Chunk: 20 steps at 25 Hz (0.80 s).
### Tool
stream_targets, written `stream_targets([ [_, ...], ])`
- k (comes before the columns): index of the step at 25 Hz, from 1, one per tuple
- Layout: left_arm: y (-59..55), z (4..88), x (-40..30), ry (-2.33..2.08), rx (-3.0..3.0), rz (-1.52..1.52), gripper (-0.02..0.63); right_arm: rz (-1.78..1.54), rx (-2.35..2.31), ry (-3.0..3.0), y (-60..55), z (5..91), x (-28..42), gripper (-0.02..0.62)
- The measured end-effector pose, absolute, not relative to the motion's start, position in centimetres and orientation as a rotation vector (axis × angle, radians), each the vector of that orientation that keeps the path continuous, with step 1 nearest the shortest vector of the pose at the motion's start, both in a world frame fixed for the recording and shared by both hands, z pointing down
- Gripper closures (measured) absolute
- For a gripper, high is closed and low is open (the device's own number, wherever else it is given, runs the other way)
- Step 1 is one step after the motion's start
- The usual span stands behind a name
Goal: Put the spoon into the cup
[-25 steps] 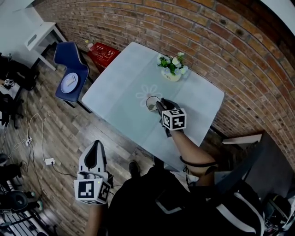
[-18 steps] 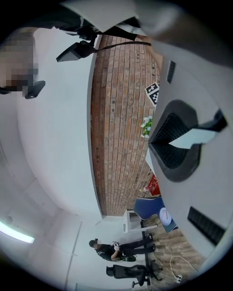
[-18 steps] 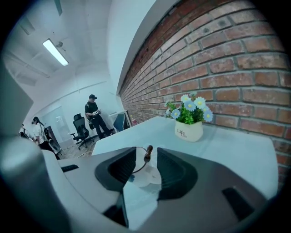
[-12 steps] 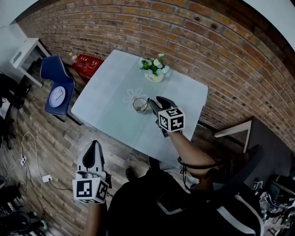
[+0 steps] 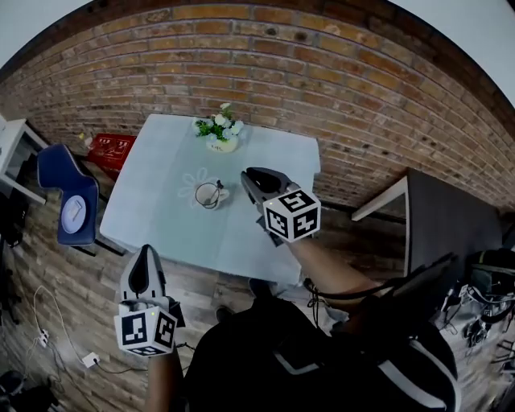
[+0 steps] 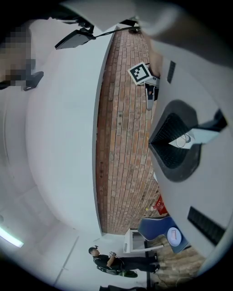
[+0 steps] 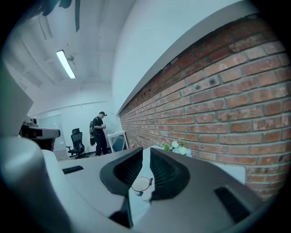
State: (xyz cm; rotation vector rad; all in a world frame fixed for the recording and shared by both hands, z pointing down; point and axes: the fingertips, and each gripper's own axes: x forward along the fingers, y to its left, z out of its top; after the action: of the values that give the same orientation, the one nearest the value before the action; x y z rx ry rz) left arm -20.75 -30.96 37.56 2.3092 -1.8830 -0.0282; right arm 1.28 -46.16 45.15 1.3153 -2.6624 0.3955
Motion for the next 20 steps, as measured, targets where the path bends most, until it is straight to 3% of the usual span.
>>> stream_targets([
  [20,-33.0,35.2,-18.0,-1.738,2.506,-0.1,0.597,0.245,1.607,-2.585,-38.3,37.7,8.0,0.577],
])
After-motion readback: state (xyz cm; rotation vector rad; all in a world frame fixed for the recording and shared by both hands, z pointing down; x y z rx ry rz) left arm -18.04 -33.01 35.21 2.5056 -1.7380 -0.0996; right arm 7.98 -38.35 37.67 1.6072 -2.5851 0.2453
